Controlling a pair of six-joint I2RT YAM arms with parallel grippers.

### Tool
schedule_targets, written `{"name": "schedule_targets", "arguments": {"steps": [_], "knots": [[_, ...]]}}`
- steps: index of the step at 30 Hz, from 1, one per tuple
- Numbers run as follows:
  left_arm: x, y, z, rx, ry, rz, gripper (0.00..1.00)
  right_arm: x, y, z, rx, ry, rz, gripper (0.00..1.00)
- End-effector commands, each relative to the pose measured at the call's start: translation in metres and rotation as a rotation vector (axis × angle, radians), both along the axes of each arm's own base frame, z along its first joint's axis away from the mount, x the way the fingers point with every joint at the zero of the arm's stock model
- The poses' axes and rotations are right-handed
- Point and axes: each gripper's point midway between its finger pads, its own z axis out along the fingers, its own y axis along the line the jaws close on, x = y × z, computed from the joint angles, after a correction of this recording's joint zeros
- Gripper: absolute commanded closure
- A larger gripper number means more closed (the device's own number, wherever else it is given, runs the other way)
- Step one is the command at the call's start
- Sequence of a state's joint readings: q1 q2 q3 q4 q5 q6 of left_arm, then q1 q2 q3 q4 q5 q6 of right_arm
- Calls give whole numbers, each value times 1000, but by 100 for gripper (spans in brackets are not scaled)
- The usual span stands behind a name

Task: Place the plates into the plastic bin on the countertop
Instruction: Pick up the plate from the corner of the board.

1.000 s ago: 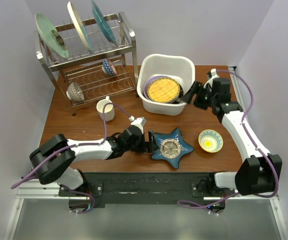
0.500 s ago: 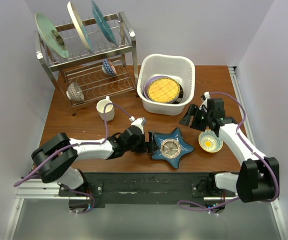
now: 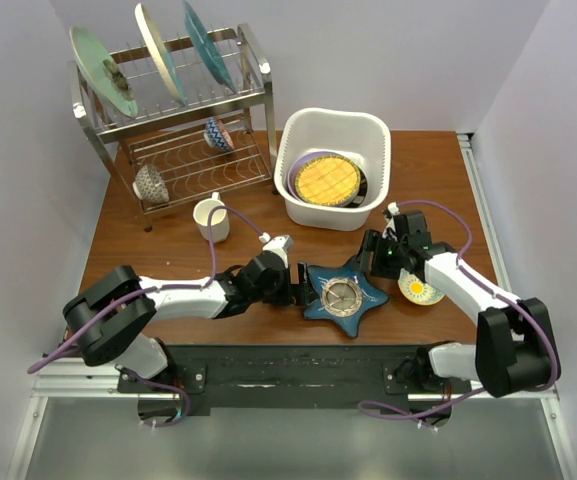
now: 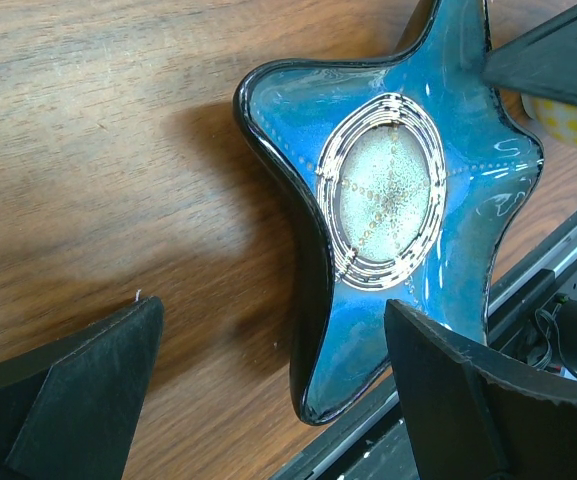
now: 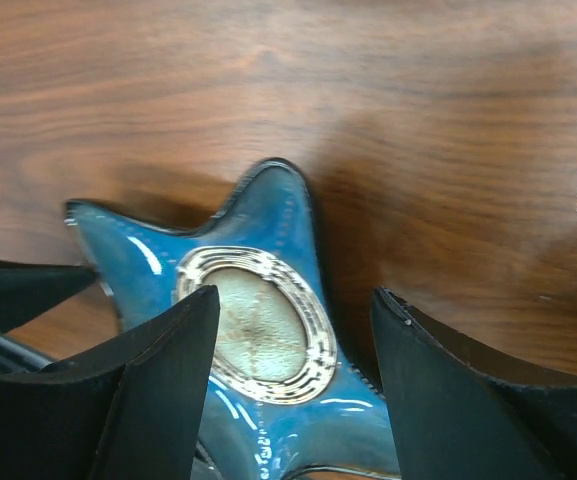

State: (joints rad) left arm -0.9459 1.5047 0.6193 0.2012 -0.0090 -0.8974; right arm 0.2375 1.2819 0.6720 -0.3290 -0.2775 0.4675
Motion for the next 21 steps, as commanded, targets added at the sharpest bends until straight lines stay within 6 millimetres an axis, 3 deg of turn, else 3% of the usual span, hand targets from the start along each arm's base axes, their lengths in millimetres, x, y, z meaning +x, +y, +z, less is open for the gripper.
{"name": "schedule_targets", "arguments": {"steps": [1,11,21], "knots": [[7,-14,23,-59,-49,-14,4,3,-8,-12,-62,-16,-9,35],[7,-13,24,-56,-50,-15,4,-1,-3,-32,-47,34,21,39],[7,-13,24,-53,-50,-15,4,-5,5,-40,-7,50,51,47]]}}
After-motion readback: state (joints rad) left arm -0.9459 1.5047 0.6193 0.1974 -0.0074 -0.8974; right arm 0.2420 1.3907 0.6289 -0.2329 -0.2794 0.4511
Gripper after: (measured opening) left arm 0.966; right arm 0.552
